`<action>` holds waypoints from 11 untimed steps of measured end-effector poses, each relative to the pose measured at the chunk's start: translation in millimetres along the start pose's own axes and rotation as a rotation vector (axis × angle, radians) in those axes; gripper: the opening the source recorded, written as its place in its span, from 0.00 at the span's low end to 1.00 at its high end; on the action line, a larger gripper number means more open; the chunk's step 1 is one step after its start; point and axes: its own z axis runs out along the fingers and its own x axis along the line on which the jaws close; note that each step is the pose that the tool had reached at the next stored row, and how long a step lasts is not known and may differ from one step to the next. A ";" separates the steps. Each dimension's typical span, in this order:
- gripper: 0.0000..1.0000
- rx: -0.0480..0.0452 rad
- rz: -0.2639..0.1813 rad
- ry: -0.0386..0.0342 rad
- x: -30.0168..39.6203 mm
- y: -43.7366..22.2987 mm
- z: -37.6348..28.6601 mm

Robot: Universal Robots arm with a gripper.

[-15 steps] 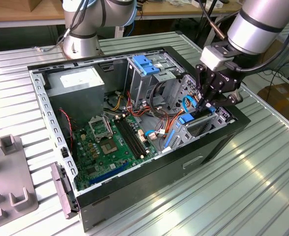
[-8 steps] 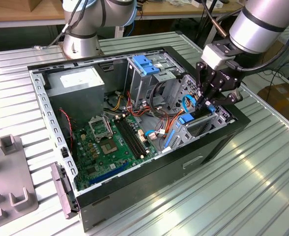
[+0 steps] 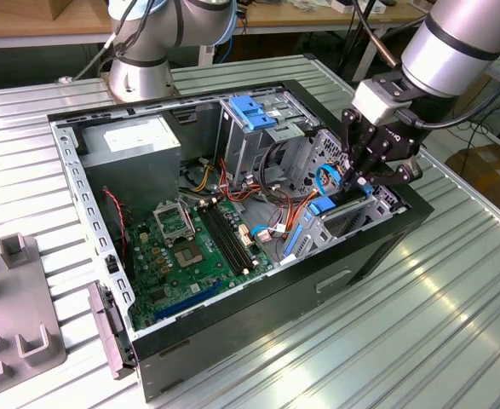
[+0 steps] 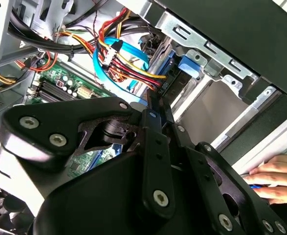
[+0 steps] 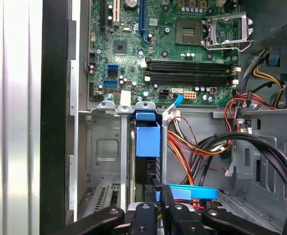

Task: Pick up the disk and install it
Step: 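Insert the second disk wire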

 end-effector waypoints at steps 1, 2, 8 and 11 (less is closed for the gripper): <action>0.16 0.0000 0.000 -0.0001 0.3 0.0 0.1; 0.16 0.0000 0.000 -0.0001 0.4 0.0 0.3; 0.16 0.0000 0.000 -0.0024 1.3 0.0 4.8; 0.16 0.0000 0.000 -0.0050 2.0 0.0 6.6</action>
